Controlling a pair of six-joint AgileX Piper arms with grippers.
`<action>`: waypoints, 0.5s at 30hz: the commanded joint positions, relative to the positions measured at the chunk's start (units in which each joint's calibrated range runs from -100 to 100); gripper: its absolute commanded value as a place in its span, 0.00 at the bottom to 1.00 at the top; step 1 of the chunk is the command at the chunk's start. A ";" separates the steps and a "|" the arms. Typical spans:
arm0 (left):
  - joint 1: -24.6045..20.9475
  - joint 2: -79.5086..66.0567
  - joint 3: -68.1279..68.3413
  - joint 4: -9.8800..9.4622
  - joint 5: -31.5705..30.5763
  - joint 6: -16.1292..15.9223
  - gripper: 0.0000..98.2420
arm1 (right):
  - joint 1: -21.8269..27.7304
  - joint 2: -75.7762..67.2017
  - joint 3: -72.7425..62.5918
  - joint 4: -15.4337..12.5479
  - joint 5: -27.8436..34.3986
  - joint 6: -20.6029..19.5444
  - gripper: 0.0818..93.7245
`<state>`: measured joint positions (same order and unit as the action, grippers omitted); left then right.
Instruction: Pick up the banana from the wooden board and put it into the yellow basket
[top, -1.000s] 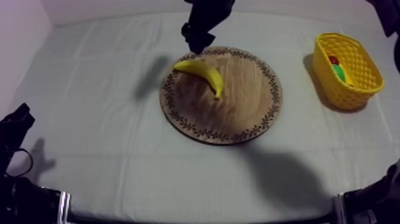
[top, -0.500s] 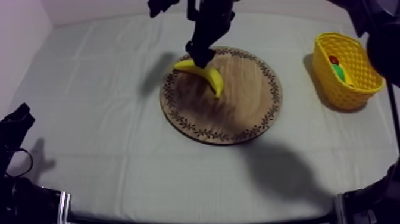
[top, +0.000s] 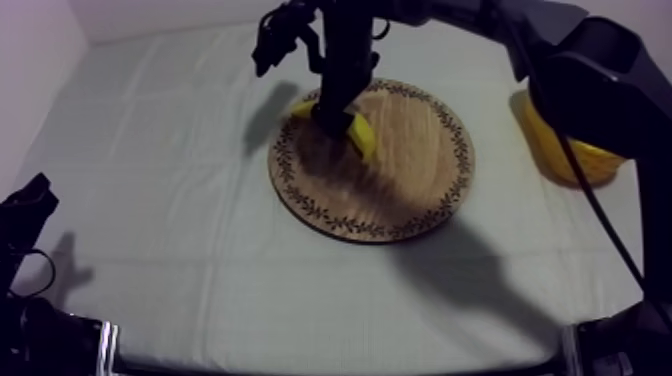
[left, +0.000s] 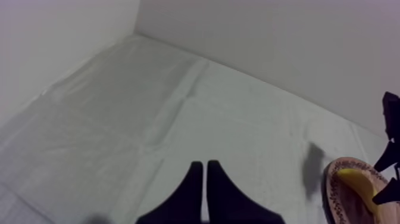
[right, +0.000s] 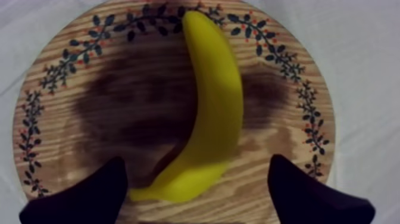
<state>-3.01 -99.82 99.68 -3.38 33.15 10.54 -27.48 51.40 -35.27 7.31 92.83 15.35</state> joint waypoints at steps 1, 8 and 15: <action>0.01 0.00 -0.01 0.04 -0.01 -0.01 0.00 | -0.06 1.69 -1.58 0.21 0.32 -0.21 0.83; 0.01 0.00 -0.01 0.04 -0.01 -0.01 0.00 | -0.08 5.54 -5.28 0.46 0.68 -0.74 0.80; 0.01 0.00 -0.01 0.04 -0.01 -0.01 0.00 | -0.08 8.08 -8.15 0.42 0.98 -1.07 0.66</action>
<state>-3.01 -99.82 99.68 -3.38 33.15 10.54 -27.53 59.27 -43.10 7.76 93.54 14.29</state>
